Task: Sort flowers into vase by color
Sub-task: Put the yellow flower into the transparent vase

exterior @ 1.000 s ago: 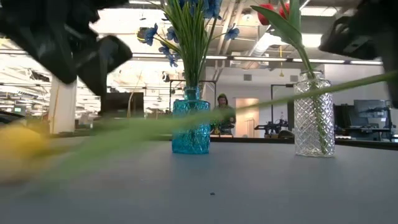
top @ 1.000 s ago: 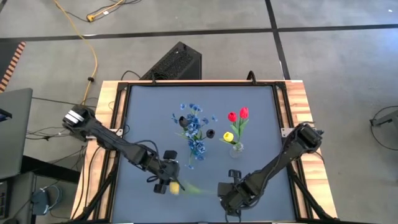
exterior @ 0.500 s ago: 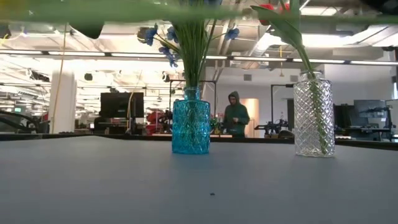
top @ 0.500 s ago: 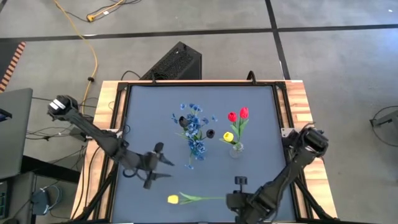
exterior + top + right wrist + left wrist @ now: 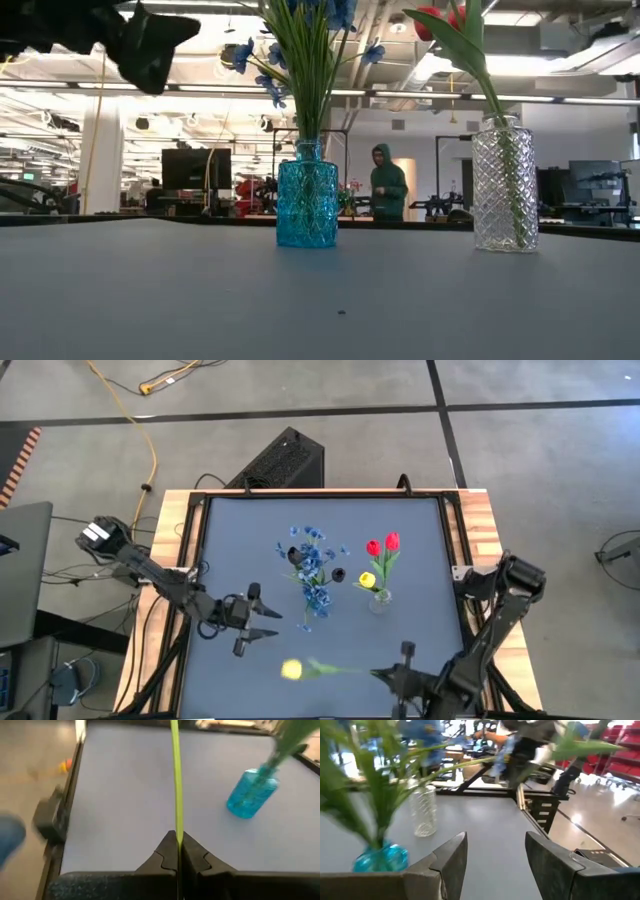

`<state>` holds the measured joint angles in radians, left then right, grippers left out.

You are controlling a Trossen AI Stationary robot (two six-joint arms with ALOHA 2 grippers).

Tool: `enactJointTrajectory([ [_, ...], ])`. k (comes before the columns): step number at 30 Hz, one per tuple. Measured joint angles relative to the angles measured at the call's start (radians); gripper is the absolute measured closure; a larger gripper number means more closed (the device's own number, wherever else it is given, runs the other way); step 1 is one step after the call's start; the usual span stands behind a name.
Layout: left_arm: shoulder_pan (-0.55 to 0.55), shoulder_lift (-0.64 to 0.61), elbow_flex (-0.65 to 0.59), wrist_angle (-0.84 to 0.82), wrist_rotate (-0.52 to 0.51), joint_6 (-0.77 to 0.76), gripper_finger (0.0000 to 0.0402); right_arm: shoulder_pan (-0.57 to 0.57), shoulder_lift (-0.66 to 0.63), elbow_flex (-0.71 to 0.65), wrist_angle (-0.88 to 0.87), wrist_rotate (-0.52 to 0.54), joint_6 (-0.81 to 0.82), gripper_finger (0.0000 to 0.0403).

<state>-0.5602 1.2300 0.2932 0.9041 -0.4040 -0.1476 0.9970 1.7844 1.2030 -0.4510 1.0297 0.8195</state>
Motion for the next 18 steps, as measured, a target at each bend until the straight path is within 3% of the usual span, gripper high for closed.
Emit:
enactJointTrajectory([
  [4, 0.000, 0.163, 0.059, 0.136, 0.024, 0.058, 0.0214, -0.044, -0.076, -0.216, 0.436, 0.036, -0.083, 0.0380],
  [10, 0.000, 0.444, 0.206, 0.325, 0.030, 0.123, 0.0214, -0.131, -0.035, -0.378, 1.230, -0.229, -0.602, 0.0380],
  [14, 0.000, 0.602, 0.341, 0.397, 0.071, 0.158, 0.0214, -0.163, 0.022, -0.389, 1.426, -0.296, -0.742, 0.0380],
  [18, 0.000, 0.711, 0.481, 0.393, 0.112, 0.197, 0.0214, -0.206, 0.063, -0.389, 1.437, -0.389, -0.702, 0.0380],
])
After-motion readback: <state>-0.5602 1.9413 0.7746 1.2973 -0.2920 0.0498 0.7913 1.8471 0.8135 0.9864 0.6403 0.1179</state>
